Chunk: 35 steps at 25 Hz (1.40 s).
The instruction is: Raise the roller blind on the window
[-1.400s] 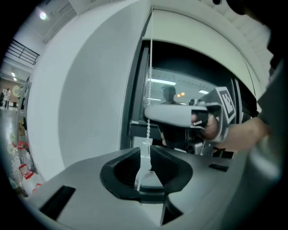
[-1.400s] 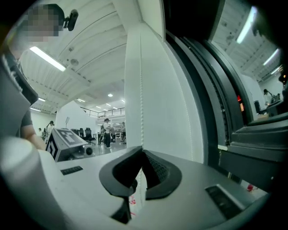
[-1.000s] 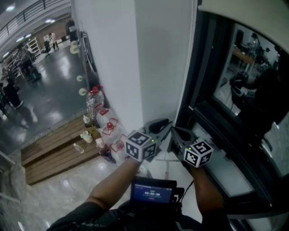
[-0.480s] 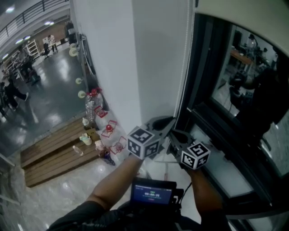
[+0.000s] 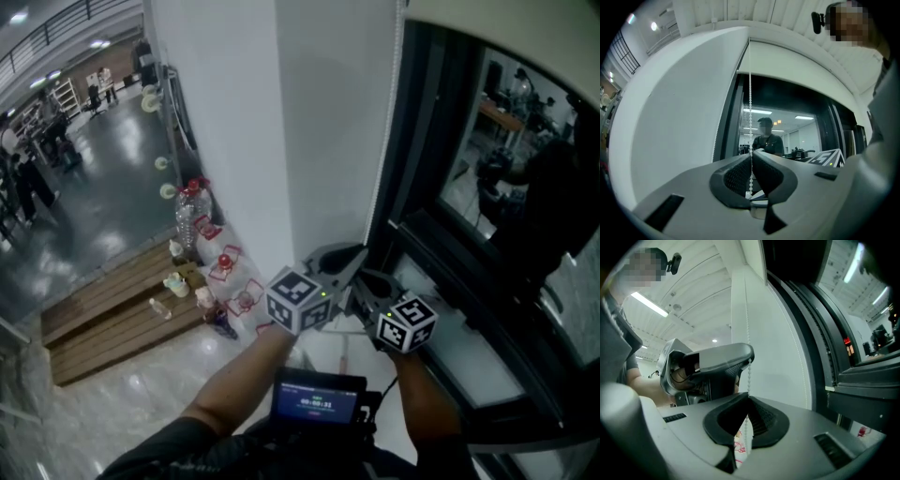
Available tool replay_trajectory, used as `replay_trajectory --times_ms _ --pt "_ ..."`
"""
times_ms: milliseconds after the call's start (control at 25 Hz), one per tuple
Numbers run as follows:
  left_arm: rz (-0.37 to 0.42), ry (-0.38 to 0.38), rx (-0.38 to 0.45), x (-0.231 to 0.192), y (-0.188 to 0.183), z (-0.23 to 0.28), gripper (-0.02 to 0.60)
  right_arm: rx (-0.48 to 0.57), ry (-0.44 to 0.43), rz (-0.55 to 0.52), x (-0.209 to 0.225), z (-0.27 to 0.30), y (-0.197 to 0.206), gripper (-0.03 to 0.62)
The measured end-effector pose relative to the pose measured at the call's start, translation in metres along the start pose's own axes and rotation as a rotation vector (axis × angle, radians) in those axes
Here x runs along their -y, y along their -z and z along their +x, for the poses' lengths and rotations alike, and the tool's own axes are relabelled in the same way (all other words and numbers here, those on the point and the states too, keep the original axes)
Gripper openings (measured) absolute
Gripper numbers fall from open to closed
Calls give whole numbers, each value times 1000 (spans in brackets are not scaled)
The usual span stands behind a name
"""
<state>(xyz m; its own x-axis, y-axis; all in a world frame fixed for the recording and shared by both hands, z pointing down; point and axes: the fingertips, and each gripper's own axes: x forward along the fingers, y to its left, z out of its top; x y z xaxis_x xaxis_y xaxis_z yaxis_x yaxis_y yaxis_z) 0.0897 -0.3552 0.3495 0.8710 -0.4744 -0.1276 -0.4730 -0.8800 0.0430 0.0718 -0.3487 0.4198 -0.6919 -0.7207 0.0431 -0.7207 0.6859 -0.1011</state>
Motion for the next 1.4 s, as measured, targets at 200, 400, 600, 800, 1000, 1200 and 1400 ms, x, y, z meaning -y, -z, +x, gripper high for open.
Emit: replay_trajectory --times_ms 200,400,600,800,1000,1200,1400 --pt "-11 4 -4 1 13 2 9 -28 4 12 3 -2 12 0" --pt "-39 14 -14 3 34 -2 9 -52 18 32 2 -5 32 2" --pt "-41 21 -54 8 56 -3 9 -79 20 81 2 -10 54 2" --pt "-20 24 -106 10 75 2 9 -108 35 96 8 -13 71 2" --pt "-43 20 -147 9 100 -6 9 -164 45 122 8 -12 97 2" --pt "-50 8 -161 3 102 -8 9 -198 53 107 9 -10 101 5" --pt "-83 -26 -159 -9 100 -16 8 -247 106 11 24 -25 80 44"
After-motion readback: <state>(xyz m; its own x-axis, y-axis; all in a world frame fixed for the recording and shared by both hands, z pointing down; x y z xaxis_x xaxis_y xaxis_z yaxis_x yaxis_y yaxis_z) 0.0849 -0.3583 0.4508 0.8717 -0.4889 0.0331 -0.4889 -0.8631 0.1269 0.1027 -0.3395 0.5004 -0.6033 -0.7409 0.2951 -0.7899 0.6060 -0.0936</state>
